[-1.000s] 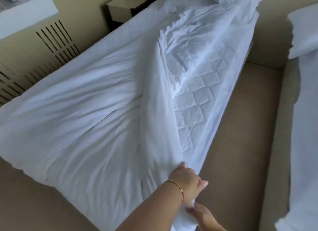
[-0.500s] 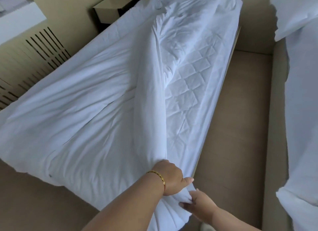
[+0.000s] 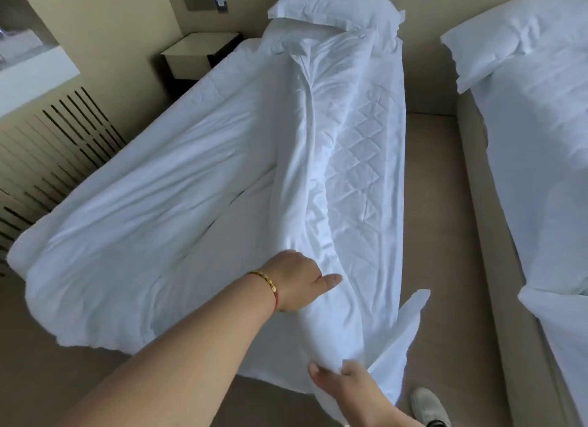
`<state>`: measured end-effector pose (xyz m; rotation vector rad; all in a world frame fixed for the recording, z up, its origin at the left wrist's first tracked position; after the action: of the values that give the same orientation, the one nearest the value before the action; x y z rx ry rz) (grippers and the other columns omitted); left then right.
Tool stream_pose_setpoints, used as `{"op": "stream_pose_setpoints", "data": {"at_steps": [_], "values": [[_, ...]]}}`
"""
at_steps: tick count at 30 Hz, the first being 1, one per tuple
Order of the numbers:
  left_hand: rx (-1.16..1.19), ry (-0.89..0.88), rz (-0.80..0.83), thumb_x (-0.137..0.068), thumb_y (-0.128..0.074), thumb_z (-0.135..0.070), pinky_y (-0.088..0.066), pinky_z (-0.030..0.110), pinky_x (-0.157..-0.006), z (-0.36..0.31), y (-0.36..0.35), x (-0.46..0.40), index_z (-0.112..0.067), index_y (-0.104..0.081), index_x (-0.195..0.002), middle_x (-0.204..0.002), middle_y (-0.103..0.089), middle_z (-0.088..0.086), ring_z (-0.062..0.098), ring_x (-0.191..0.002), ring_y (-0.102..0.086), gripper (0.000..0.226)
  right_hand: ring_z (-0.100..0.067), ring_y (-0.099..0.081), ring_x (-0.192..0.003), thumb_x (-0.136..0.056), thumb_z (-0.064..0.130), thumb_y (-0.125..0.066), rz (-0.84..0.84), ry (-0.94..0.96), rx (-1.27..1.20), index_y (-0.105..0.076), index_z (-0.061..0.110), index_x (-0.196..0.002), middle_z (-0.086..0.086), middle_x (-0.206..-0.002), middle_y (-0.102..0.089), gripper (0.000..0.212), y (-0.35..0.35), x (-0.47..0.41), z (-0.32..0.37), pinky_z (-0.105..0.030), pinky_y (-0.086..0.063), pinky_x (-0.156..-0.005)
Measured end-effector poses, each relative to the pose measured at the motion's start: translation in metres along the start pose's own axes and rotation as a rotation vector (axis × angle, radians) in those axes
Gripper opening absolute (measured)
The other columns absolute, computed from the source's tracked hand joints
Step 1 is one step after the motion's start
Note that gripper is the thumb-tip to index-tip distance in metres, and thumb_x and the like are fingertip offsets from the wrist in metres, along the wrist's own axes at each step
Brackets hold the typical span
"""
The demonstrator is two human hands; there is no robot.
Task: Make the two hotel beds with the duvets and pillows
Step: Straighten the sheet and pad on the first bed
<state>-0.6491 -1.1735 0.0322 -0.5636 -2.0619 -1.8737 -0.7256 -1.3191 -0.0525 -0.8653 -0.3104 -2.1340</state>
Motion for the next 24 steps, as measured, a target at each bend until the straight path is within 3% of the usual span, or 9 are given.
{"op": "stream_pose_setpoints", "data": {"at_steps": [2, 4, 6, 8, 10, 13, 16, 20, 24], "values": [[0.048, 0.049, -0.059, -0.102, -0.013, -0.046, -0.030, 0.031, -0.076, 0.022, 0.012, 0.019, -0.003, -0.062, -0.088, -0.059, -0.040, 0.002, 0.022, -0.062, -0.038, 0.067, -0.010, -0.055, -0.070, -0.069, 0.048, -0.071, -0.025, 0.063, 0.048, -0.057, 0.017, -0.070, 0.004, -0.072, -0.059, 0.034, -0.030, -0.002, 0.021, -0.016, -0.044, -0.067], [0.181, 0.144, -0.131, -0.102, -0.020, -0.048, -0.032, 0.030, -0.076, 0.046, 0.013, 0.034, -0.005, -0.048, -0.064, -0.059, -0.039, 0.002, 0.020, -0.063, -0.042, 0.064, -0.009, -0.051, -0.067, -0.070, 0.050, -0.068, -0.075, 0.111, 0.118, -0.051, 0.012, -0.065, 0.005, -0.064, -0.052, 0.042, -0.053, -0.015, 0.025, -0.017, -0.041, -0.063], [0.307, 0.296, -0.264, -0.099, -0.033, -0.052, -0.036, 0.031, -0.088, 0.074, 0.005, 0.046, -0.016, -0.042, -0.058, -0.078, -0.047, -0.001, 0.022, -0.093, -0.048, 0.055, -0.013, -0.055, -0.064, -0.069, 0.058, -0.065, -0.101, 0.126, 0.196, -0.055, 0.010, -0.062, 0.002, -0.061, -0.057, 0.049, -0.065, -0.027, 0.035, -0.024, -0.045, -0.066], [0.520, 0.530, -0.367, -0.088, -0.048, -0.061, -0.034, 0.035, -0.102, 0.098, -0.020, 0.057, -0.029, -0.055, -0.080, -0.121, -0.040, -0.001, 0.026, -0.123, -0.033, 0.034, -0.017, -0.060, -0.067, -0.064, 0.064, -0.060, -0.148, 0.141, 0.218, -0.064, 0.007, -0.071, -0.001, -0.066, -0.062, 0.058, -0.061, -0.040, 0.041, -0.032, -0.047, -0.072], [0.886, 0.683, -0.248, -0.078, -0.056, -0.070, -0.045, 0.039, -0.094, 0.097, -0.064, 0.057, -0.040, -0.053, -0.118, -0.140, -0.027, 0.001, 0.032, -0.129, -0.036, 0.050, -0.017, -0.059, -0.071, -0.060, 0.070, -0.057, -0.165, 0.116, 0.222, -0.066, 0.003, -0.079, -0.001, -0.072, -0.062, 0.070, -0.058, -0.057, 0.038, -0.032, -0.046, -0.073], [1.365, 0.680, -0.204, -0.077, -0.065, -0.060, -0.052, 0.027, -0.059, 0.077, -0.110, 0.033, -0.047, -0.044, -0.129, -0.129, -0.050, -0.006, 0.025, -0.101, -0.063, 0.058, -0.015, -0.058, -0.069, -0.066, 0.066, -0.062, -0.098, 0.090, 0.254, -0.064, 0.010, -0.071, 0.001, -0.069, -0.060, 0.056, -0.058, -0.074, 0.037, -0.027, -0.042, -0.068], [1.397, 0.637, -0.265, -0.080, -0.070, -0.031, -0.056, 0.033, -0.077, 0.079, -0.118, 0.007, -0.035, -0.057, -0.104, -0.112, -0.061, -0.003, 0.018, -0.091, -0.063, 0.027, -0.008, -0.045, -0.058, -0.076, 0.052, -0.067, -0.083, 0.051, 0.383, -0.051, 0.017, -0.065, 0.008, -0.060, -0.048, 0.040, -0.044, -0.086, 0.029, -0.020, -0.033, -0.058], [1.396, 0.613, -0.245, -0.082, -0.066, -0.018, -0.047, 0.025, -0.056, 0.085, -0.123, -0.014, -0.022, -0.058, -0.098, -0.086, -0.060, 0.001, 0.017, -0.062, -0.055, 0.018, -0.003, -0.050, -0.075, -0.056, 0.062, -0.073, -0.099, 0.131, 0.651, -0.053, 0.030, -0.083, 0.014, -0.082, -0.054, 0.046, 0.001, -0.092, 0.005, -0.023, -0.040, -0.070], [1.478, 0.569, -0.228, -0.085, -0.066, -0.018, -0.045, 0.020, -0.052, 0.086, -0.132, -0.023, -0.026, -0.054, -0.092, -0.086, -0.060, 0.000, 0.012, -0.058, -0.054, 0.016, -0.003, -0.049, -0.099, -0.051, 0.064, -0.072, -0.187, -0.088, 0.882, -0.050, 0.038, -0.095, 0.020, -0.103, -0.052, 0.055, 0.056, -0.069, -0.041, -0.019, -0.040, -0.085]]}}
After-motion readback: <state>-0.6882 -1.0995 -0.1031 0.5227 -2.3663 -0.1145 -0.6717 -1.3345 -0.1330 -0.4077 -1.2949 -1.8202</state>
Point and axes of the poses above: each hand's wrist, its own x-axis away from the middle knuckle, its own y-axis out of the back of the hand, z = x × y, the point moved 6 cm from there along -x, towards the middle knuckle
